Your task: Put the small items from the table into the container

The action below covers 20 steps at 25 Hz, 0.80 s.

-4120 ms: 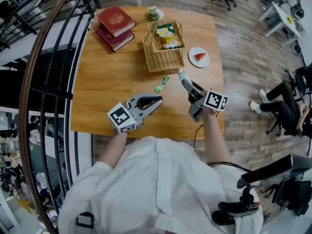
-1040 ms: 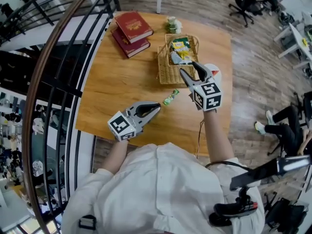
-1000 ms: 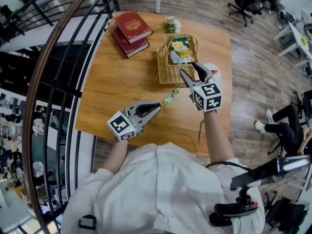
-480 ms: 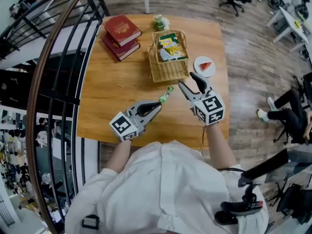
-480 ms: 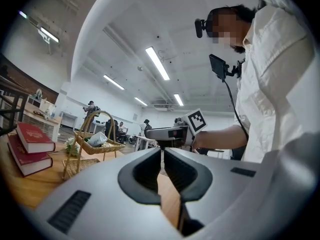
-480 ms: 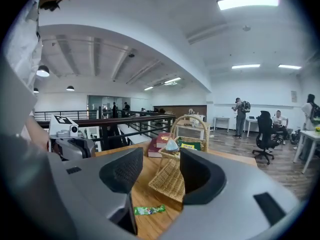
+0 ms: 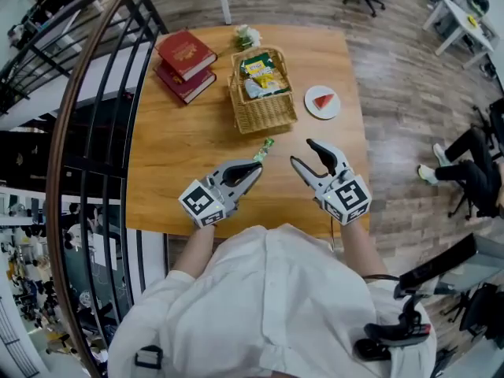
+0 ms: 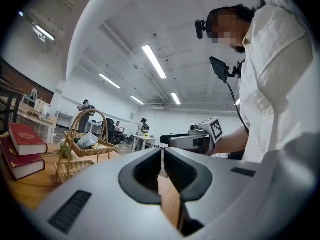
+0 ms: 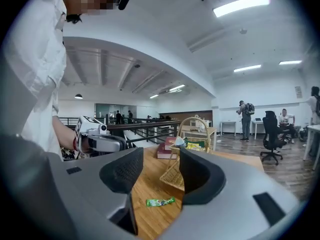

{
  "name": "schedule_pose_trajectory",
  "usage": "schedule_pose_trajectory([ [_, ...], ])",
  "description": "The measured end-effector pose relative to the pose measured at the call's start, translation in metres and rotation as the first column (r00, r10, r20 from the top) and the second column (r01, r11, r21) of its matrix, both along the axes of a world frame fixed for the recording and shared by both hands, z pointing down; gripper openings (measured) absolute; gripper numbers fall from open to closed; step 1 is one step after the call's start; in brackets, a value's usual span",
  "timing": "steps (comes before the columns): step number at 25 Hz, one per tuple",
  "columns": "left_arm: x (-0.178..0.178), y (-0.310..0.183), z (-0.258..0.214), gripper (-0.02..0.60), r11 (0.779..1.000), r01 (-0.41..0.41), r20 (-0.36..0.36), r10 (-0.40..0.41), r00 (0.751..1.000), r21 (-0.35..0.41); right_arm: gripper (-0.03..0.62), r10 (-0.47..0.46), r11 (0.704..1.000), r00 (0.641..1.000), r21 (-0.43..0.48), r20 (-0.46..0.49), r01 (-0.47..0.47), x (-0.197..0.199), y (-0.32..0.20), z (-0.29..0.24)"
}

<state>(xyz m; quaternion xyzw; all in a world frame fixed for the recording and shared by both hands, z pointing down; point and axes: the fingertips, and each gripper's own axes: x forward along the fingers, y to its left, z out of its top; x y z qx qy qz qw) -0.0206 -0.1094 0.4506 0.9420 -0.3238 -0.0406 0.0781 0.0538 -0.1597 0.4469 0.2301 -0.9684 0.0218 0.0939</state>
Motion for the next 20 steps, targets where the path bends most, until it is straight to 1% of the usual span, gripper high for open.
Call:
schedule_pose_trajectory([
  [6, 0.012, -0.003, 0.001, 0.008, 1.000, -0.009, 0.010, 0.009, 1.000, -0.003, 0.222, 0.005, 1.000, 1.000, -0.009, 0.008, -0.005, 0.021, 0.018, 0.011],
  [9, 0.018, -0.003, 0.001, 0.008, 1.000, -0.015, 0.012, 0.015, 1.000, -0.005, 0.185, 0.011, 1.000, 1.000, -0.019, 0.017, -0.010, 0.032, 0.027, 0.015],
  [12, 0.024, -0.004, 0.003, 0.008, 1.000, -0.016, 0.014, 0.017, 1.000, -0.008, 0.126, 0.016, 1.000, 1.000, -0.018, 0.016, -0.016, 0.041, 0.033, 0.020],
  [15, 0.030, -0.005, 0.002, 0.008, 1.000, -0.018, 0.013, 0.018, 1.000, -0.006, 0.071, 0.022, 1.000, 1.000, 0.002, 0.002, -0.022, 0.050, 0.037, 0.020],
  [20, 0.038, -0.006, 0.002, 0.008, 1.000, -0.016, 0.014, 0.016, 1.000, -0.005, 0.041, 0.025, 1.000, 1.000, 0.003, -0.011, -0.025, 0.060, 0.041, 0.022],
])
